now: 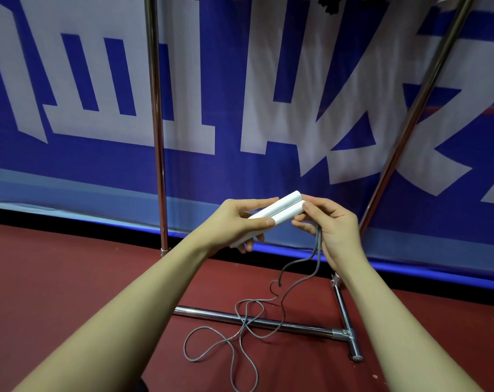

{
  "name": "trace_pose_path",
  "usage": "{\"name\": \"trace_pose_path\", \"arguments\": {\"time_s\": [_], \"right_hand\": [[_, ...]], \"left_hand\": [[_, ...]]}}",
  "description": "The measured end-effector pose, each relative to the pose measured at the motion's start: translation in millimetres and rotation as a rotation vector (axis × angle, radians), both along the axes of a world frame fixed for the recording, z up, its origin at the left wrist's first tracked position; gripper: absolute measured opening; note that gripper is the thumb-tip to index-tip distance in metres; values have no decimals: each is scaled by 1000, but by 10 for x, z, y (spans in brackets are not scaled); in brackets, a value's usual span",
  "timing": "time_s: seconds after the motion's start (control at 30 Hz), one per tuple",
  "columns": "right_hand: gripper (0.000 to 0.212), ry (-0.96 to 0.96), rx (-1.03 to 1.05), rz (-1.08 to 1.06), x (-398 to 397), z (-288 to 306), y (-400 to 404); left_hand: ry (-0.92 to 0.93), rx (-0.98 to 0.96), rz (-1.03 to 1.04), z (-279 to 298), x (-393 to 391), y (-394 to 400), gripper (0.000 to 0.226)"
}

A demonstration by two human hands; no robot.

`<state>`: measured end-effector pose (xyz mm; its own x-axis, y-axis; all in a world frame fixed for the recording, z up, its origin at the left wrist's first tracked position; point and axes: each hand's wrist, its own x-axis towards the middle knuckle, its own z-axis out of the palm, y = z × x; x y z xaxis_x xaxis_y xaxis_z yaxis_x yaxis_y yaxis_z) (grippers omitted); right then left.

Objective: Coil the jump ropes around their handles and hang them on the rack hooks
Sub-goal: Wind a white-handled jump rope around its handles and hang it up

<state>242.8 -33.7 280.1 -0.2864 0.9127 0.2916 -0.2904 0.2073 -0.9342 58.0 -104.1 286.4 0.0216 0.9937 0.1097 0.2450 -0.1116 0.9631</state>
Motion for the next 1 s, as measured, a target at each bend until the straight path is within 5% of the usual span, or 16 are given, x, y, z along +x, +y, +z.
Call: {"name": "trace_pose_path", "arguments": {"time_s": [0.3, 0.73, 1.0], "right_hand": [[16, -28, 29, -63, -1, 16, 10], [17, -366, 71, -74, 209, 28, 165], [12, -377, 223, -94, 201, 140, 54]], "left_hand": [[-84, -26, -45, -3, 29, 15, 47], [138, 65, 195, -76, -138, 62, 45], [330, -53, -56, -63, -37, -25, 44]]}}
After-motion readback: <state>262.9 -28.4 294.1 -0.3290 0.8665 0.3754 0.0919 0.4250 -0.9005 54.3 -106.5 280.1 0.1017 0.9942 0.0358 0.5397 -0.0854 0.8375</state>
